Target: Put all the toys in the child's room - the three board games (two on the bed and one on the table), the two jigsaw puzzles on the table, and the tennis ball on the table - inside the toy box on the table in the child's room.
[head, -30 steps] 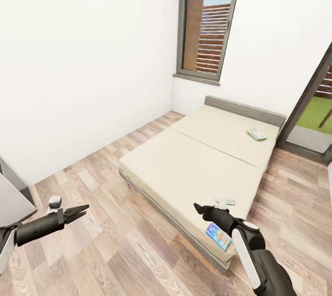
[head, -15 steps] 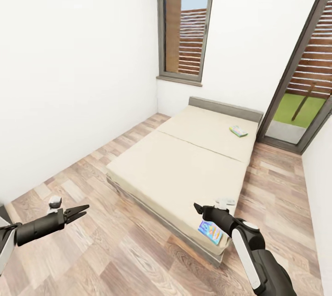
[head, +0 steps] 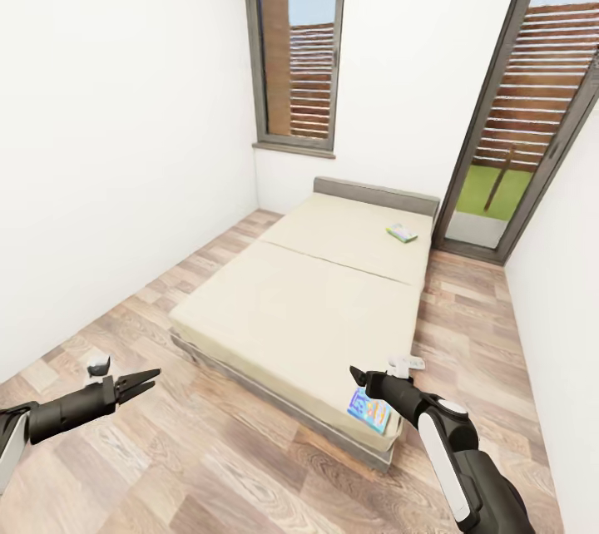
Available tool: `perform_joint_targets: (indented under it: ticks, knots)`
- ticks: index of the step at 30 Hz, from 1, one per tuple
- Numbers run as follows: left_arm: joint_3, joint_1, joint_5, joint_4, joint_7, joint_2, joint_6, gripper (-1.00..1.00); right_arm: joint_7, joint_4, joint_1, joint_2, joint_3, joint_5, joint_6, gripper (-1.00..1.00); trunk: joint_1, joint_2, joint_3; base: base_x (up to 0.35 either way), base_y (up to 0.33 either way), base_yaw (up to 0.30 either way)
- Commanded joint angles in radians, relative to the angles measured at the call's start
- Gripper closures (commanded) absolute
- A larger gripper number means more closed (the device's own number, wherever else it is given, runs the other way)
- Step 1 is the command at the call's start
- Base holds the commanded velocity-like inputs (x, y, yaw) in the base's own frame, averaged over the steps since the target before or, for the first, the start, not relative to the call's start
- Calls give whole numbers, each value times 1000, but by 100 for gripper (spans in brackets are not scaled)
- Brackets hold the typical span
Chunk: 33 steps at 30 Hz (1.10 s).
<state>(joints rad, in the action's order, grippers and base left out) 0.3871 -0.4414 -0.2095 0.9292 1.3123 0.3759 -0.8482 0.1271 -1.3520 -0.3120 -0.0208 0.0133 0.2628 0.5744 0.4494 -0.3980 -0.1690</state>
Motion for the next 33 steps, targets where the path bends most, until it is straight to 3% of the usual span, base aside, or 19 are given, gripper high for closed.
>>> perform_joint_targets:
  ticks: [1, 11, 21, 33]
  knots:
    - [0, 0, -3, 0, 2, 0, -9, -100, 2, -1, -1, -1, -1, 1, 6, -100, 1, -2, -1, 0, 256, -247]
    - [0, 0, -3, 0, 2, 0, -9, -100, 2, -1, -1, -1, -1, 1, 4, -100, 1, -2, 9, 0, 257, -229]
    - [1, 0, -2, 0, 1, 0, -9, -100, 2, 1, -1, -1, -2, 3, 4, -100, 1, -2, 10, 0, 280, -68]
    - [0, 0, -2, 0, 1, -2, -9, -100, 3, 4, -1, -1, -9, 4, 5, -100, 1, -2, 10, 7, 272, -251]
